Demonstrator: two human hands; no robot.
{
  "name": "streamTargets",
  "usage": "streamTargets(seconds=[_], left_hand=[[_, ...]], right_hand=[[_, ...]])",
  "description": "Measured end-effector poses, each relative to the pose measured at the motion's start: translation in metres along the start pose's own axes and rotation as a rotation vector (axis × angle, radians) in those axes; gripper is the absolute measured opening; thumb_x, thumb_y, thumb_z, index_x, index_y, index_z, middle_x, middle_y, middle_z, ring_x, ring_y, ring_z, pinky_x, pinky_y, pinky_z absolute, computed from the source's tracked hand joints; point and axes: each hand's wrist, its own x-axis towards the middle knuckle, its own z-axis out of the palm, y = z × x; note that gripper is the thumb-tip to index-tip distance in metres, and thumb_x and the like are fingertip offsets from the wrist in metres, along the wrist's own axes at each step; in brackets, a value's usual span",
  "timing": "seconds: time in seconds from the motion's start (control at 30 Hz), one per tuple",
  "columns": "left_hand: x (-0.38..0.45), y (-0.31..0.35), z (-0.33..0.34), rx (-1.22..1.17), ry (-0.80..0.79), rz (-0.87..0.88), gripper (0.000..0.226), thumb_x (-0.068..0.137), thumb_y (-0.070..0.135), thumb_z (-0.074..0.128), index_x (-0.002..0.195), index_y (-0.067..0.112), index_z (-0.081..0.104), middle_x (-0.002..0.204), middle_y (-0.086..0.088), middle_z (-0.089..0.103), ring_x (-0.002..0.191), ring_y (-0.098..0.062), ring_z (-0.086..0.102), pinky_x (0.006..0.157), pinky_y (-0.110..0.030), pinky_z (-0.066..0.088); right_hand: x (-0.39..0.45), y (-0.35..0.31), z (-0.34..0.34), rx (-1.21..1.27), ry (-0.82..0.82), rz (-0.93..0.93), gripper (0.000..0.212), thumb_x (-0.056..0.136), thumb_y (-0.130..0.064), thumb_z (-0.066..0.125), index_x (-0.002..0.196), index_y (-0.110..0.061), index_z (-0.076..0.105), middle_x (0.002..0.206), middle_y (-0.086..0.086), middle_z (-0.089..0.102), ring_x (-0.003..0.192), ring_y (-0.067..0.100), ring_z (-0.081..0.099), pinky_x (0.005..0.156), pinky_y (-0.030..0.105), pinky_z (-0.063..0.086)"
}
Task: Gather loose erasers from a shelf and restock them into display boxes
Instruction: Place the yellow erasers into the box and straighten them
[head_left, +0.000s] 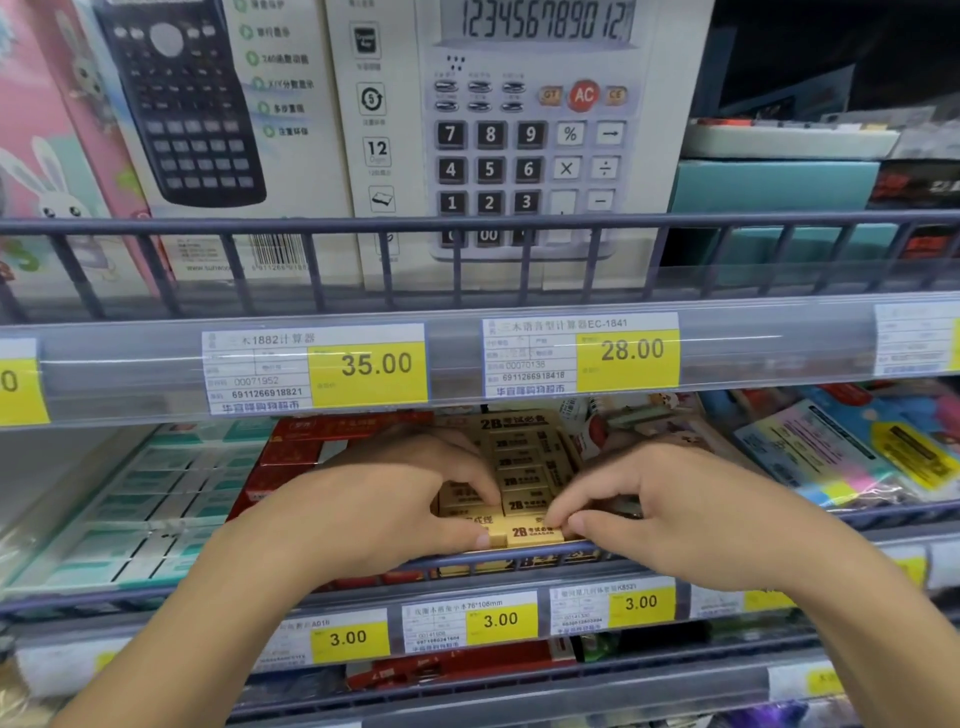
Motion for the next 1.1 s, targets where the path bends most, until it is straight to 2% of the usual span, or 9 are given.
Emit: streamTargets(seconds=[0.1,0.2,0.33,0.43,0.57,0.63,0.73,0.9,1.1], left_hand=[[-0.001,-0.001,0.0,-0.012,-0.002,-0.004,0.033,0.092,0.058,0.067,0.123,0.049,0.065,0.136,0.035,0.049,0.125,0.009,0.045,0.111,-0.023,0.036],[-0.001,-0.001,-0.001,-0.008,0.007,-0.005,0.039,0.092,0.062,0.065,0.128,0.049,0.062,0.138,0.034,0.048,0.127,0.008,0.043,0.112,-0.022,0.035],[0.0,-0.003,-0.001,-0.009,0.01,0.009,0.037,0.094,0.06,0.063,0.128,0.046,0.064,0.139,0.036,0.047,0.126,0.013,0.04,0.102,-0.003,0.026],[-0.001,-0.004,0.0,-0.006,0.003,0.017,0.035,0.095,0.06,0.062,0.128,0.046,0.064,0.139,0.035,0.048,0.128,0.011,0.041,0.112,-0.017,0.031],[-0.001,-0.002,-0.001,-0.017,-0.012,0.013,0.036,0.096,0.059,0.06,0.131,0.049,0.061,0.142,0.033,0.046,0.131,0.007,0.041,0.116,-0.025,0.033],[0.001,0.002,-0.002,-0.024,0.0,0.044,0.035,0.1,0.055,0.056,0.134,0.048,0.06,0.139,0.031,0.048,0.127,0.009,0.043,0.114,-0.022,0.034],[0.007,0.015,-0.004,-0.059,0.008,0.107,0.032,0.107,0.043,0.05,0.136,0.042,0.062,0.124,0.031,0.055,0.105,0.021,0.047,0.096,-0.004,0.036],[0.02,0.021,-0.003,0.017,-0.019,0.157,0.033,0.106,0.039,0.053,0.136,0.035,0.065,0.139,0.016,0.057,0.123,0.0,0.049,0.107,-0.016,0.034],[0.019,0.016,-0.002,0.028,-0.055,0.09,0.034,0.104,0.044,0.056,0.136,0.036,0.065,0.141,0.016,0.055,0.128,-0.004,0.047,0.113,-0.029,0.036]], right_hand=[[-0.001,-0.002,-0.002,-0.004,-0.02,0.007,0.019,0.094,-0.058,0.051,0.106,-0.071,0.058,0.089,-0.056,0.055,0.053,-0.004,0.056,0.055,0.012,0.046],[0.002,0.006,-0.008,0.007,0.096,0.042,0.017,0.092,-0.055,0.056,0.106,-0.064,0.06,0.094,-0.049,0.057,0.083,-0.016,0.058,0.065,0.009,0.044],[0.013,0.014,-0.005,-0.11,0.151,0.137,0.031,0.091,-0.054,0.059,0.121,-0.06,0.052,0.1,-0.041,0.056,0.091,-0.012,0.054,0.069,0.005,0.037],[0.022,0.013,0.001,-0.208,0.115,0.174,0.04,0.091,-0.054,0.059,0.13,-0.055,0.048,0.116,-0.024,0.054,0.098,0.002,0.051,0.074,0.016,0.039],[0.029,0.012,0.003,-0.202,0.123,0.21,0.04,0.09,-0.054,0.063,0.129,-0.053,0.053,0.104,-0.026,0.048,0.091,-0.001,0.049,0.063,0.001,0.028],[0.029,0.012,0.002,-0.169,0.118,0.217,0.04,0.089,-0.055,0.065,0.128,-0.052,0.054,0.103,-0.027,0.048,0.091,-0.002,0.05,0.064,0.002,0.03],[0.025,0.015,0.0,-0.127,0.103,0.234,0.044,0.083,-0.062,0.067,0.125,-0.055,0.054,0.105,-0.026,0.049,0.096,0.001,0.052,0.073,0.013,0.039],[0.025,0.013,-0.001,-0.138,0.068,0.24,0.056,0.077,-0.067,0.07,0.128,-0.056,0.05,0.112,-0.026,0.046,0.101,0.001,0.048,0.079,0.017,0.039],[0.027,0.014,0.005,-0.058,0.099,0.263,0.053,0.075,-0.065,0.072,0.124,-0.056,0.053,0.118,-0.023,0.058,0.102,0.002,0.057,0.08,0.018,0.046]])
